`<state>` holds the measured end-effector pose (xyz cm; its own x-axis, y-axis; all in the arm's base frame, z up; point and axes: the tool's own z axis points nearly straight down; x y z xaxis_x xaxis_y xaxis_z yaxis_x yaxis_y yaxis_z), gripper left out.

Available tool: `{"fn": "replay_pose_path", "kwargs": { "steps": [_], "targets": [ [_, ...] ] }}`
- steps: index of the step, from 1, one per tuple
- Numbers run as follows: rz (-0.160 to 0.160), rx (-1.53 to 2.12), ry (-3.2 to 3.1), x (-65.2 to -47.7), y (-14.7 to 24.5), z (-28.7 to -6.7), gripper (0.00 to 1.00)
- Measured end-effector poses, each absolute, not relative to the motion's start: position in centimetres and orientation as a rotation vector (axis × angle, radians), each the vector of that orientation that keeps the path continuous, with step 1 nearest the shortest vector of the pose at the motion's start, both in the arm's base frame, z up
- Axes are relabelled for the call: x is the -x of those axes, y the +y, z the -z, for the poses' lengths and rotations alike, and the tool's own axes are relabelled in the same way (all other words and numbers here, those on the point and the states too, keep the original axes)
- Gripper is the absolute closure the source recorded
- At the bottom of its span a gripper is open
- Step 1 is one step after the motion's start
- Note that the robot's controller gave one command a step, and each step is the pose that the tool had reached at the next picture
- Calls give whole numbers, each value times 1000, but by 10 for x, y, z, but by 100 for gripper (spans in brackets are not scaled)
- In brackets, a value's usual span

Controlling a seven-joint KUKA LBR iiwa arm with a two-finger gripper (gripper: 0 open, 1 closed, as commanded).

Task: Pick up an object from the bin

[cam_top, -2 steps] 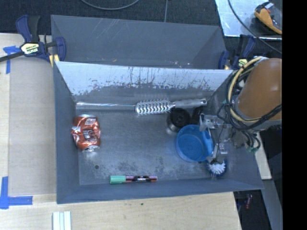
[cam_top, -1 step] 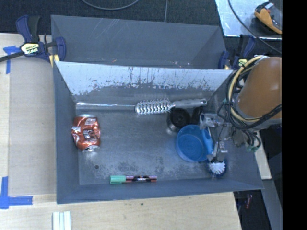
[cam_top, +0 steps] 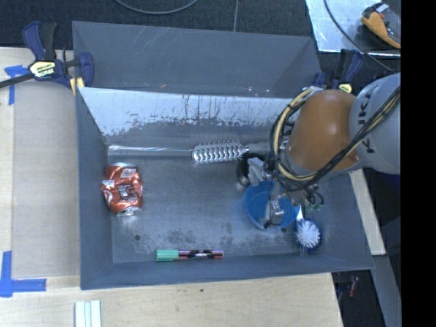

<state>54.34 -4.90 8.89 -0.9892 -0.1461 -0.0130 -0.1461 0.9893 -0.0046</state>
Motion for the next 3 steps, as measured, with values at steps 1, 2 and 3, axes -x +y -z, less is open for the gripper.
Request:
{"fn": "replay_pose_path", "kwargs": {
  "steps": [1,2,3],
  "targets": [
    [4,277,3112,-537,-43,-75,0],
    [6,264,3101,-569,-2,-74,0],
    [9,258,3111,-561,-12,-71,0]
  ]
}}
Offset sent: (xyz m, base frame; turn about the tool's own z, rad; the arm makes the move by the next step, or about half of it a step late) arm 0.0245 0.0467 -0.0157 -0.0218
